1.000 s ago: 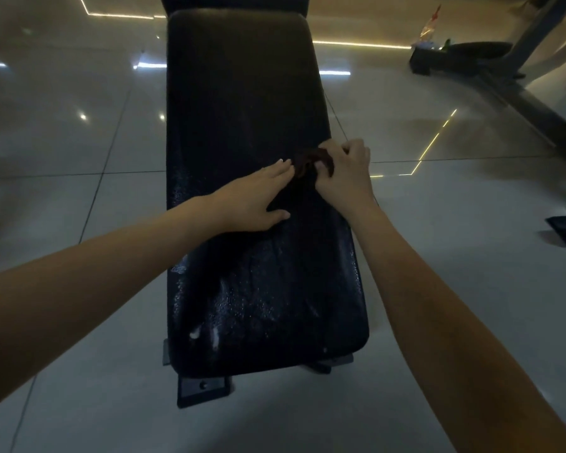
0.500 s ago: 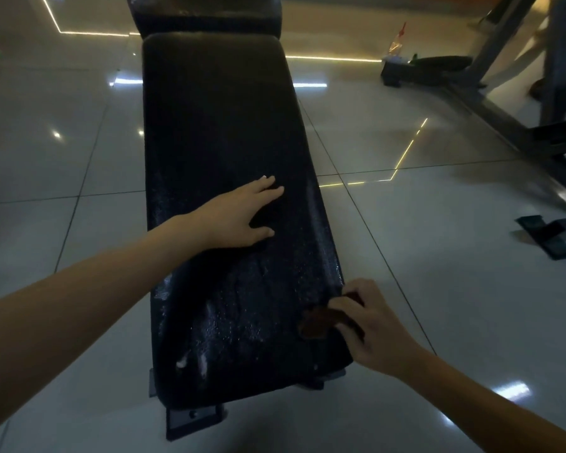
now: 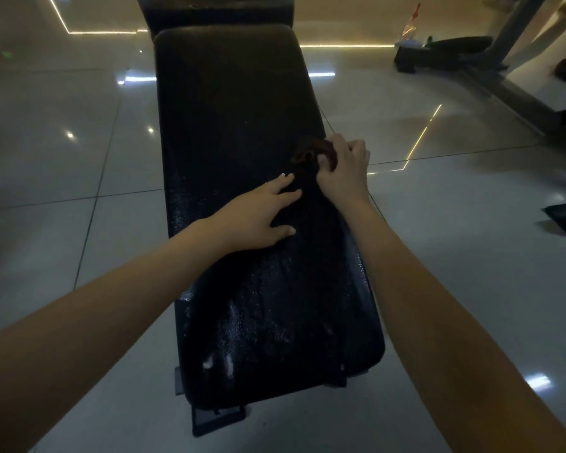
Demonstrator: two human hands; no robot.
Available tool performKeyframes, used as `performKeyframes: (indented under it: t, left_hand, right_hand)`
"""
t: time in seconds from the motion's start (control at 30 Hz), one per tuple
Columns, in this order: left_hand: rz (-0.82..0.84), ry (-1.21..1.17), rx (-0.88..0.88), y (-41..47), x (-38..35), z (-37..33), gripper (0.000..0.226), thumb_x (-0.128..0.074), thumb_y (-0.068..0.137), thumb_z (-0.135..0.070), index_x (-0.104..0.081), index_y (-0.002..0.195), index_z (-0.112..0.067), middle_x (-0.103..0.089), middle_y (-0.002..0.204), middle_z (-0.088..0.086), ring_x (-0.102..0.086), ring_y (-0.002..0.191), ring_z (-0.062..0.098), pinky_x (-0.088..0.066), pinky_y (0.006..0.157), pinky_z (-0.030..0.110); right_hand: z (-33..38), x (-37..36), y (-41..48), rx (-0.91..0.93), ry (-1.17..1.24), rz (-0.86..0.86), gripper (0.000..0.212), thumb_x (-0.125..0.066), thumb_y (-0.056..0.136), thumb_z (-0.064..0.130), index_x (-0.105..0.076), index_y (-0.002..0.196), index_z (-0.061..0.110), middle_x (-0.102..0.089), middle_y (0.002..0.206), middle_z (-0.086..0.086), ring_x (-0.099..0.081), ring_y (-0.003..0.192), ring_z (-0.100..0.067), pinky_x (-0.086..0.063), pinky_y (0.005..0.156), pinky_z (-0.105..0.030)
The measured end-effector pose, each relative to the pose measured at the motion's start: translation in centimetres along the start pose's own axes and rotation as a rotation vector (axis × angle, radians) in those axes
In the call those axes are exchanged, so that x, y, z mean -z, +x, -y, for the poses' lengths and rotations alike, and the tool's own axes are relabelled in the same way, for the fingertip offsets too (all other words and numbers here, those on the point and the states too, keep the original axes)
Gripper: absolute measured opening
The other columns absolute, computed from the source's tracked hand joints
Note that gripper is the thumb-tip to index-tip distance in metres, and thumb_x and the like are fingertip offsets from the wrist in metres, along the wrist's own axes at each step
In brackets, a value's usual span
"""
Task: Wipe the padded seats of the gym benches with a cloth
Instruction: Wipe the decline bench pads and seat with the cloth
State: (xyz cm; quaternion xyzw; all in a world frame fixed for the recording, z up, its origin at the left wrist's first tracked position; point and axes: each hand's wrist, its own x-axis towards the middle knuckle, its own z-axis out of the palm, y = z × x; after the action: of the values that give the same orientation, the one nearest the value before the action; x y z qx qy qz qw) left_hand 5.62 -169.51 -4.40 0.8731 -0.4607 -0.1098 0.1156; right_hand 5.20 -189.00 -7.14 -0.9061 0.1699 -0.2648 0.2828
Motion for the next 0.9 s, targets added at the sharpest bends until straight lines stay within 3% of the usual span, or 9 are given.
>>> performKeyframes:
  t: [0.07, 0.23, 0.4, 0.5, 0.63, 0.77, 0.9]
  left_hand:
    - [0.020, 0.009, -0.001, 0.0, 0.3, -0.1, 0.076, -0.058, 0.096, -0.043, -0.019, 0.156, -0.021, 0.002, 0.165, -0.001, 0.001, 0.150, 0.011, -0.018, 0.114, 0.024]
    - [0.030, -0.007, -0.002, -0.1, 1.0, 0.0, 0.074, -0.060, 0.094, -0.044, -0.024, 0.155, -0.024, 0.000, 0.165, -0.005, -0.002, 0.150, 0.010, -0.023, 0.114, 0.026]
    - [0.027, -0.018, -0.001, 0.0, 0.9, 0.0, 0.074, -0.061, 0.093, -0.044, -0.024, 0.155, -0.026, -0.001, 0.165, -0.007, -0.004, 0.150, 0.009, -0.024, 0.114, 0.027]
    - [0.019, -0.023, 0.003, 0.1, 0.9, -0.2, 0.075, -0.062, 0.093, -0.043, -0.025, 0.155, -0.026, -0.001, 0.165, -0.006, -0.003, 0.150, 0.009, -0.023, 0.114, 0.027]
    - [0.011, -0.044, 0.011, 0.1, 0.7, -0.4, 0.073, -0.063, 0.093, -0.039, -0.026, 0.154, -0.026, -0.001, 0.165, -0.004, -0.002, 0.150, 0.011, -0.023, 0.115, 0.028]
    - [0.012, -0.058, 0.025, 0.1, 0.5, -0.5, 0.071, -0.064, 0.093, -0.036, -0.028, 0.154, -0.027, 0.000, 0.165, -0.002, -0.001, 0.151, 0.012, -0.023, 0.115, 0.029]
    - [0.047, -0.043, 0.050, 0.3, 0.8, -0.7, 0.074, -0.064, 0.092, -0.039, -0.026, 0.154, -0.027, 0.000, 0.165, -0.003, -0.004, 0.151, 0.014, -0.025, 0.115, 0.030]
  right_hand:
    - [-0.6, 0.6, -0.6, 0.060, 0.011, 0.053, 0.029, -0.055, 0.094, 0.015, -0.056, 0.123, 0.014, -0.042, 0.117, -0.015, -0.040, 0.111, -0.030, -0.037, 0.096, -0.034]
    - [-3.9, 4.0, -7.7, 0.277, -0.006, 0.181, 0.030, -0.059, 0.092, 0.015, -0.058, 0.121, 0.008, -0.037, 0.109, -0.004, -0.038, 0.103, -0.016, -0.031, 0.083, -0.019]
    - [-7.3, 7.0, -16.1, 0.362, -0.015, 0.284, 0.023, -0.050, 0.092, 0.028, -0.057, 0.109, 0.014, -0.044, 0.105, -0.006, -0.043, 0.094, -0.019, -0.034, 0.085, -0.013]
    - [-7.4, 7.2, -17.2, 0.356, -0.019, 0.252, 0.028, -0.051, 0.091, 0.027, -0.063, 0.104, 0.005, -0.045, 0.104, -0.008, -0.043, 0.095, -0.020, -0.032, 0.087, -0.010]
    - [-6.4, 5.9, -15.3, 0.313, -0.046, 0.191, 0.024, -0.057, 0.087, 0.019, -0.063, 0.106, 0.006, -0.045, 0.103, -0.010, -0.042, 0.095, -0.020, -0.032, 0.085, -0.011]
    - [-3.2, 3.6, -9.4, 0.135, -0.042, 0.108, 0.028, -0.061, 0.091, 0.011, -0.061, 0.119, 0.010, -0.042, 0.110, -0.012, -0.040, 0.104, -0.024, -0.033, 0.085, -0.024]
    - [-0.8, 2.0, -3.1, -0.025, 0.033, 0.110, 0.028, -0.054, 0.096, 0.016, -0.055, 0.124, 0.015, -0.032, 0.110, -0.004, -0.038, 0.112, -0.025, -0.035, 0.089, -0.026]
